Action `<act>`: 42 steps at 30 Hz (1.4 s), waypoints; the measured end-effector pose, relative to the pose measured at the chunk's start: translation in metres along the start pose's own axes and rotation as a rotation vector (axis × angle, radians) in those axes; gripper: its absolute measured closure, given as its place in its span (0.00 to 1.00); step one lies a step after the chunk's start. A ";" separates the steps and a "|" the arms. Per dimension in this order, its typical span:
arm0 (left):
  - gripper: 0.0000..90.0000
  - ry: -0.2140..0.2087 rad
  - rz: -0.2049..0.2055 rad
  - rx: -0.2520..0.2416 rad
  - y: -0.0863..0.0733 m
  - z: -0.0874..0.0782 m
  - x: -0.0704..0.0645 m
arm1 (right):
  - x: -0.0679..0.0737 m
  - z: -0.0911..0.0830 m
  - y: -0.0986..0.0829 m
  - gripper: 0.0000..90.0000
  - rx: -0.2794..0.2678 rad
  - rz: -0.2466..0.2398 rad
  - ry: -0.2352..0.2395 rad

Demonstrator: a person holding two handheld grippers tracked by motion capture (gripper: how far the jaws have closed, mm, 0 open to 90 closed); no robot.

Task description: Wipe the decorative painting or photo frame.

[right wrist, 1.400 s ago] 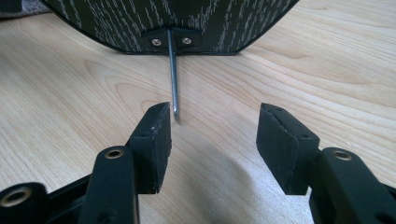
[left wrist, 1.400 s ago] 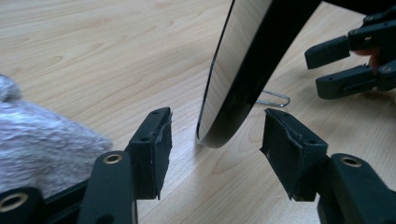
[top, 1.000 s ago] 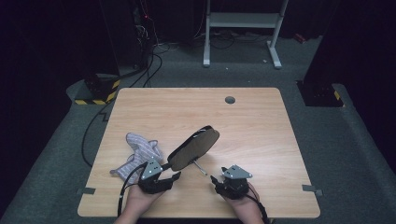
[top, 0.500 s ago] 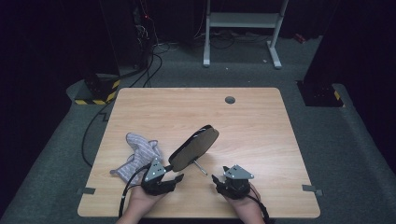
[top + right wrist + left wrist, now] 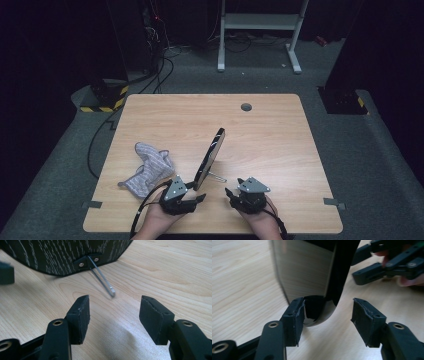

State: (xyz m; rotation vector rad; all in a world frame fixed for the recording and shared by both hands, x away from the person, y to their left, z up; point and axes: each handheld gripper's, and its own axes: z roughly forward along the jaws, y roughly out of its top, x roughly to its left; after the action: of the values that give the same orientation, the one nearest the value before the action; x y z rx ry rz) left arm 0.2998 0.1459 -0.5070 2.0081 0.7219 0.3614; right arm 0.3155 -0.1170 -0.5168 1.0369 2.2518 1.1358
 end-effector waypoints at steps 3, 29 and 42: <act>0.48 -0.013 0.028 0.006 0.001 0.002 -0.005 | 0.001 0.000 0.000 0.46 -0.001 0.002 0.002; 0.43 0.074 -0.057 -0.021 -0.025 -0.047 0.021 | 0.052 0.018 0.030 0.29 -0.093 -0.034 0.198; 0.41 0.114 -0.079 -0.030 -0.034 -0.058 0.023 | 0.057 0.029 0.038 0.35 -0.103 -0.037 0.155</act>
State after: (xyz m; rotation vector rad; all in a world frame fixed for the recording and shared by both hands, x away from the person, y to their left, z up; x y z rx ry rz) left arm 0.2763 0.2133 -0.5071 1.9366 0.8597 0.4402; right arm 0.3142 -0.0441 -0.5049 0.8913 2.2921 1.3426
